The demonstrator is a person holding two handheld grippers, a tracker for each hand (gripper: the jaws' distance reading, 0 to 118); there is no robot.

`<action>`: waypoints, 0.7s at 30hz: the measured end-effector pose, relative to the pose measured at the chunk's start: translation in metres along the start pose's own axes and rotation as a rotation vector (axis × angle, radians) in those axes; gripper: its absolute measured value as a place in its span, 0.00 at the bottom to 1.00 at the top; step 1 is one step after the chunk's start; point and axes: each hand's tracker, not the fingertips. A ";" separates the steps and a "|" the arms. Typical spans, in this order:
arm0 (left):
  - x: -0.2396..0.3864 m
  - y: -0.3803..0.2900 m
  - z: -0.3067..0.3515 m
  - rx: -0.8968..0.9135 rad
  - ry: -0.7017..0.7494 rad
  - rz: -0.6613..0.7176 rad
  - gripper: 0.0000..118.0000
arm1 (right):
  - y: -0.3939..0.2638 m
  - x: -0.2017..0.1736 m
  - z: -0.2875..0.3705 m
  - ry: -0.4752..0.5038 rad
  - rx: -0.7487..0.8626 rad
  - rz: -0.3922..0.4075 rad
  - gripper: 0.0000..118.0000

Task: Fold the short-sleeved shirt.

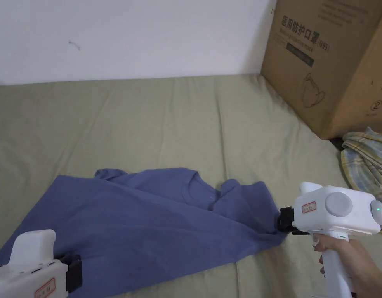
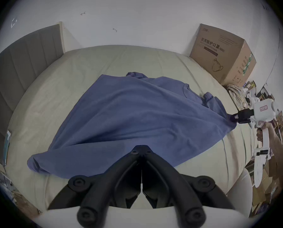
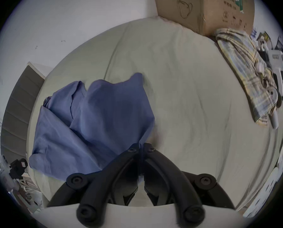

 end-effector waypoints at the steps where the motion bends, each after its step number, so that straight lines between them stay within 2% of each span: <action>1: -0.002 0.004 0.000 0.002 0.002 -0.002 0.00 | 0.002 -0.001 0.001 -0.003 0.001 0.001 0.04; 8: -0.029 0.063 -0.027 0.042 0.066 0.002 0.00 | 0.005 -0.004 0.001 -0.032 -0.001 0.014 0.04; 14: -0.061 0.132 -0.079 0.049 0.095 0.013 0.00 | 0.001 0.003 -0.004 -0.046 -0.016 0.013 0.04; 15: -0.067 0.142 -0.090 0.049 0.100 0.013 0.12 | 0.001 0.004 -0.005 -0.043 -0.019 0.005 0.04; 17: -0.079 0.162 -0.118 0.010 0.089 0.053 0.80 | -0.001 0.007 -0.007 -0.043 -0.028 -0.011 0.04; 18: -0.086 0.172 -0.135 -0.048 0.067 0.085 0.92 | -0.002 0.007 -0.007 -0.040 -0.031 -0.017 0.04; 19: -0.091 0.176 -0.150 -0.105 0.064 0.097 0.95 | -0.003 0.007 -0.006 -0.038 -0.036 -0.022 0.04; 21: -0.099 0.186 -0.179 -0.096 0.083 0.105 0.94 | -0.006 0.009 -0.004 -0.022 -0.045 -0.051 0.04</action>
